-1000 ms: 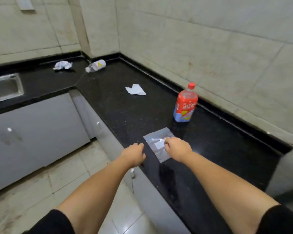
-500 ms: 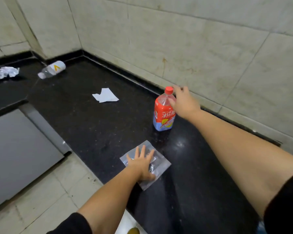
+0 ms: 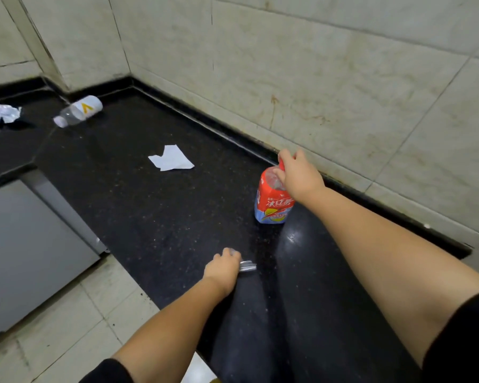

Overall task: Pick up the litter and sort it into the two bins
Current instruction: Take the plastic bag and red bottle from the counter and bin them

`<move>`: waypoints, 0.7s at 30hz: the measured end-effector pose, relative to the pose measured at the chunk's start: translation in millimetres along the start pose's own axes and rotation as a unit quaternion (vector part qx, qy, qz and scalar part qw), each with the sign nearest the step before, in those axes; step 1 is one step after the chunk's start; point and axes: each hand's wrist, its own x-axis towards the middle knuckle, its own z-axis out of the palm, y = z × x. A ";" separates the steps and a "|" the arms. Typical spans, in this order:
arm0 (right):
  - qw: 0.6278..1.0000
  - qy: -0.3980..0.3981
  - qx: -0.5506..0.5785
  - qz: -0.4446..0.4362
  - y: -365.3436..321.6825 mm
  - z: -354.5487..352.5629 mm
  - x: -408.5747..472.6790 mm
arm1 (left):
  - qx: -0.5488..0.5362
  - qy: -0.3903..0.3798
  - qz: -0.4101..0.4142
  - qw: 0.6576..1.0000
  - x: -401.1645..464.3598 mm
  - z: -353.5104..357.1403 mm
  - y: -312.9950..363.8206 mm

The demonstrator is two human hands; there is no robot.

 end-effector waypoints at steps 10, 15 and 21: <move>0.995 0.026 0.068 -0.068 -54.4 -29.0 -90.2 | -0.090 0.115 -0.131 0.981 -102.2 7.7 -58.6; 0.981 -0.011 0.090 -0.169 -147.9 -17.1 -147.9 | -0.191 0.135 -0.242 0.942 -199.5 52.3 -115.5; 0.930 -0.099 0.080 -0.344 -298.3 27.8 -245.8 | -0.287 0.156 -0.433 0.840 -377.0 132.9 -185.2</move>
